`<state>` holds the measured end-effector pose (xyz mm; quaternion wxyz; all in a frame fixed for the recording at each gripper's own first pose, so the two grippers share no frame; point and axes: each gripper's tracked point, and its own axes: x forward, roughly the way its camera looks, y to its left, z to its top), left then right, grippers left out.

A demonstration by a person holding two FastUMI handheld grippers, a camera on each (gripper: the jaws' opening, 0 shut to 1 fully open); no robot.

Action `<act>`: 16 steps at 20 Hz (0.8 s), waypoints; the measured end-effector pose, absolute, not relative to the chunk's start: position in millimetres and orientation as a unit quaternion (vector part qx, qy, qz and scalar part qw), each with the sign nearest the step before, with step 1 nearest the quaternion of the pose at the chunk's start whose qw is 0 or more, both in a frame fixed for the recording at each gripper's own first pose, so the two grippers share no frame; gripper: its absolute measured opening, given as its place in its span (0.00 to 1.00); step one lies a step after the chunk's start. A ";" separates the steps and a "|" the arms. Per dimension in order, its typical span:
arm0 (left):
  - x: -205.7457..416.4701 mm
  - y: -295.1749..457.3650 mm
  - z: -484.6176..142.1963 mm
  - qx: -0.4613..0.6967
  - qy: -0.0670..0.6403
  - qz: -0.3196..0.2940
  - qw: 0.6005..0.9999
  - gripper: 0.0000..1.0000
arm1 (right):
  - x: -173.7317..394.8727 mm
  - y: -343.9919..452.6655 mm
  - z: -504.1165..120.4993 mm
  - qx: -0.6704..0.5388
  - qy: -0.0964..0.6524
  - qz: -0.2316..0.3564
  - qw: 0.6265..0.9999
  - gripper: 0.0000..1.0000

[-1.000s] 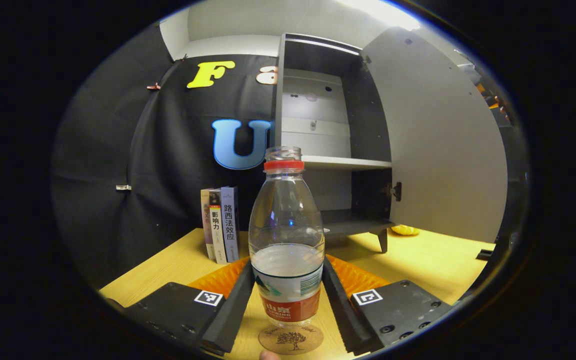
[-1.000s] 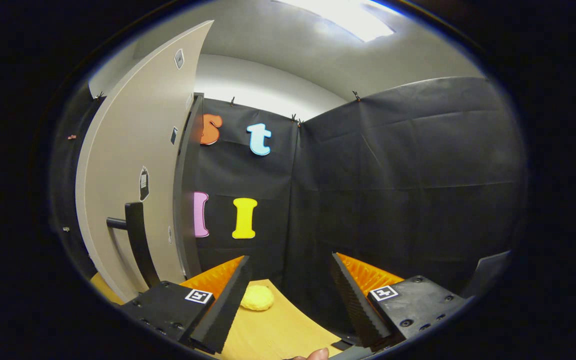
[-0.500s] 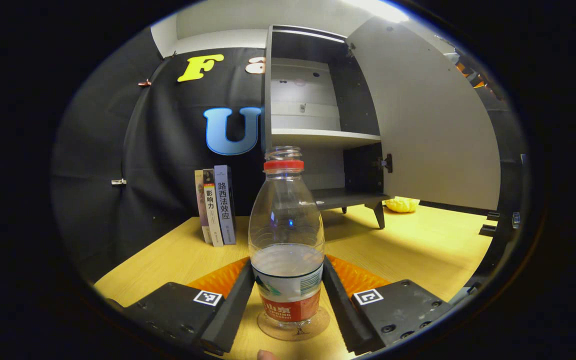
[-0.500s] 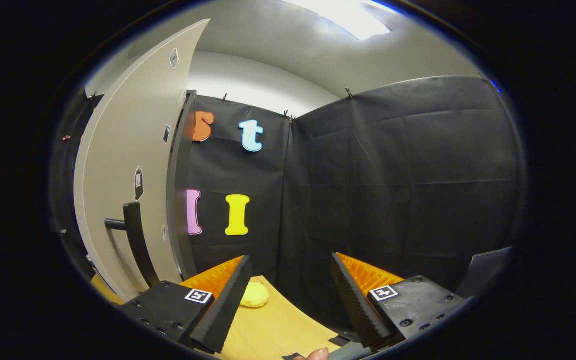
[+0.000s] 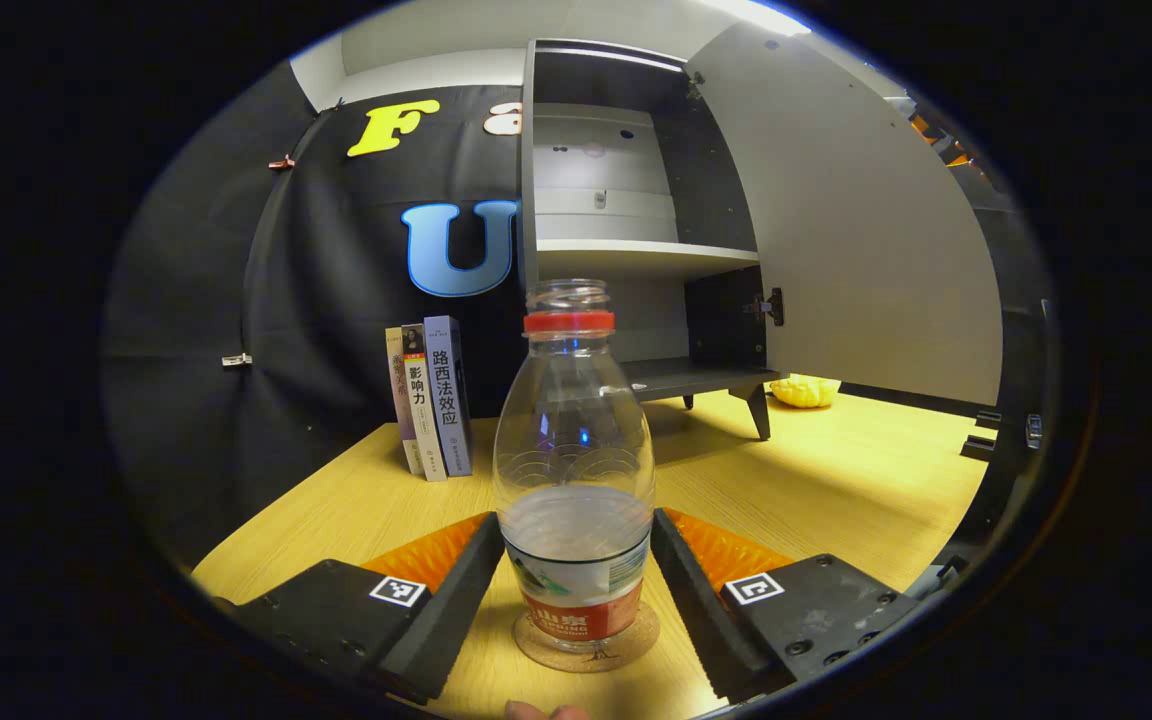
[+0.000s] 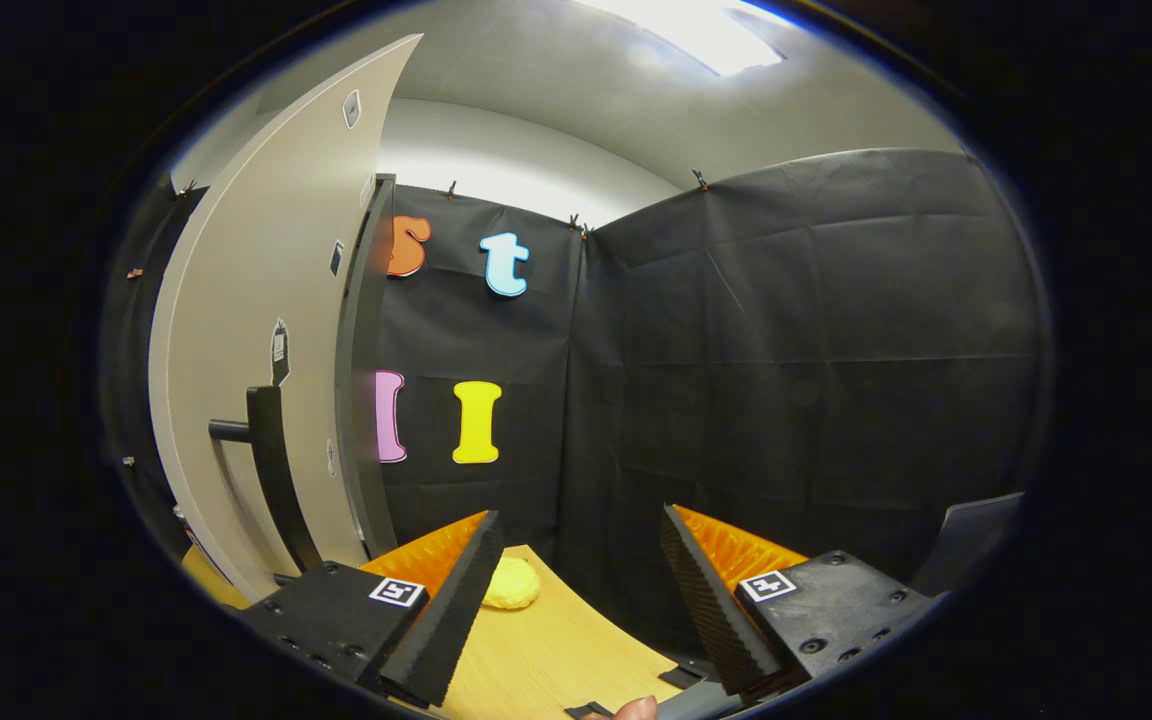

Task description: Open the cabinet door with the right hand, grasp the bottle in the cabinet with the left hand and place it on the coaster, then close the cabinet door with the right hand.

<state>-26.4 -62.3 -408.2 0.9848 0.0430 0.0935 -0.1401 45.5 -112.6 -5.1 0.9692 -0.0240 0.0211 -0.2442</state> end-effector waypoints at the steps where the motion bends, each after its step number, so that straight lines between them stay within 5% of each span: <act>1: -28.8 -63.4 -406.3 0.045 0.097 -0.143 0.984 0.93 | 44.8 -113.4 -6.0 -0.023 0.021 -0.244 0.969 0.98; 7: -54.0 -53.7 -368.3 0.033 0.109 -0.131 0.985 0.92 | 51.3 -109.2 -5.1 -0.022 0.015 -0.220 0.975 0.98; 16: -61.1 -40.8 -195.8 -0.017 0.083 -0.076 0.994 0.92 | 81.5 -90.1 -17.5 -0.011 0.024 -0.159 0.987 0.98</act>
